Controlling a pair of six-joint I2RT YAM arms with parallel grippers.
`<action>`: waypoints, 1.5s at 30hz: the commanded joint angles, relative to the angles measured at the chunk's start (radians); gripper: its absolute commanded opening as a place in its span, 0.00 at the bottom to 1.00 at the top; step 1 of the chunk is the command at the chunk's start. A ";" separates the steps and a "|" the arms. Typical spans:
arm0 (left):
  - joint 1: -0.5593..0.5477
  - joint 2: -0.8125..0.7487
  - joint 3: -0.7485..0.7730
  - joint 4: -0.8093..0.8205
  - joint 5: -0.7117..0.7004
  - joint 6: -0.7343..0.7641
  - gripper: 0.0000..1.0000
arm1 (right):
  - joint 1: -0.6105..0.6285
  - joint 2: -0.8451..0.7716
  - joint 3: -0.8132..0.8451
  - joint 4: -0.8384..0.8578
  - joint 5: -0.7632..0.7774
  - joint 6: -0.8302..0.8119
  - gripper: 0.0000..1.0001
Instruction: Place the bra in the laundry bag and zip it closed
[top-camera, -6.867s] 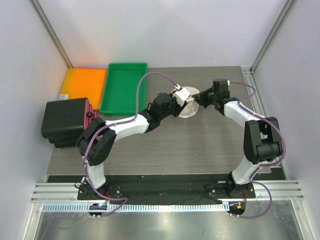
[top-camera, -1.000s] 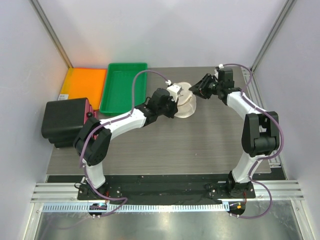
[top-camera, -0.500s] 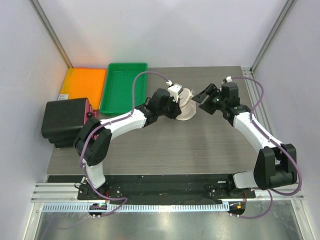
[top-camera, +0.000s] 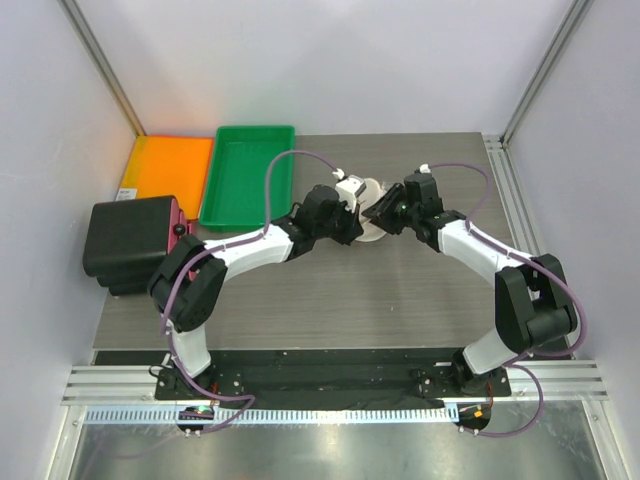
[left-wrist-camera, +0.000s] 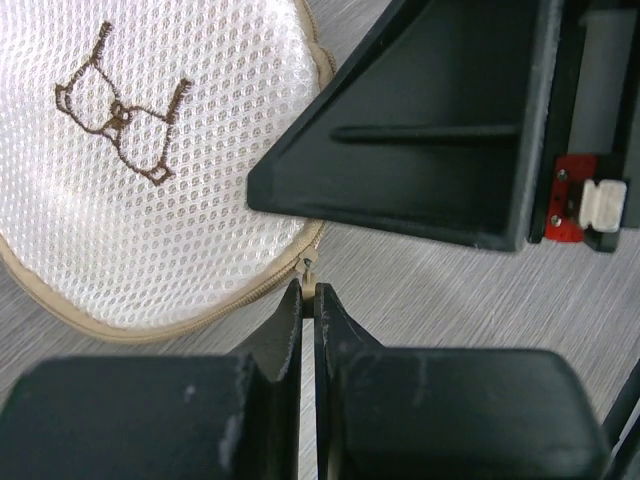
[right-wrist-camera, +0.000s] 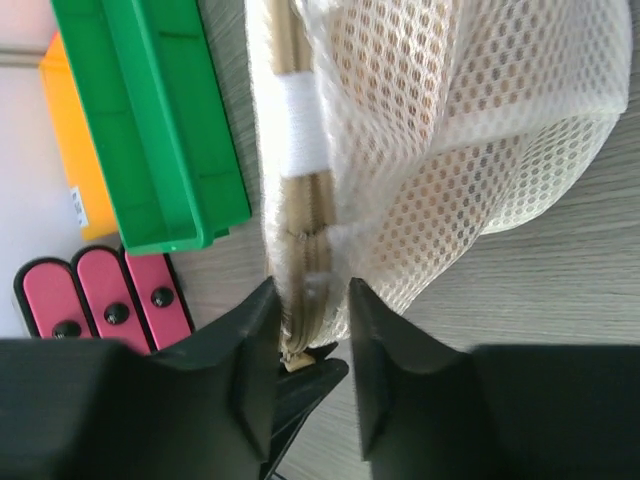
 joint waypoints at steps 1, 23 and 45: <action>-0.006 -0.025 0.001 0.056 -0.011 0.016 0.00 | 0.001 -0.006 0.028 0.062 0.088 0.006 0.23; 0.017 -0.148 -0.163 0.157 -0.011 0.060 0.00 | -0.197 0.227 0.290 -0.095 -0.383 -0.313 0.27; -0.083 -0.109 -0.143 0.278 0.057 0.022 0.00 | 0.020 -0.376 -0.210 -0.047 0.107 -0.113 0.83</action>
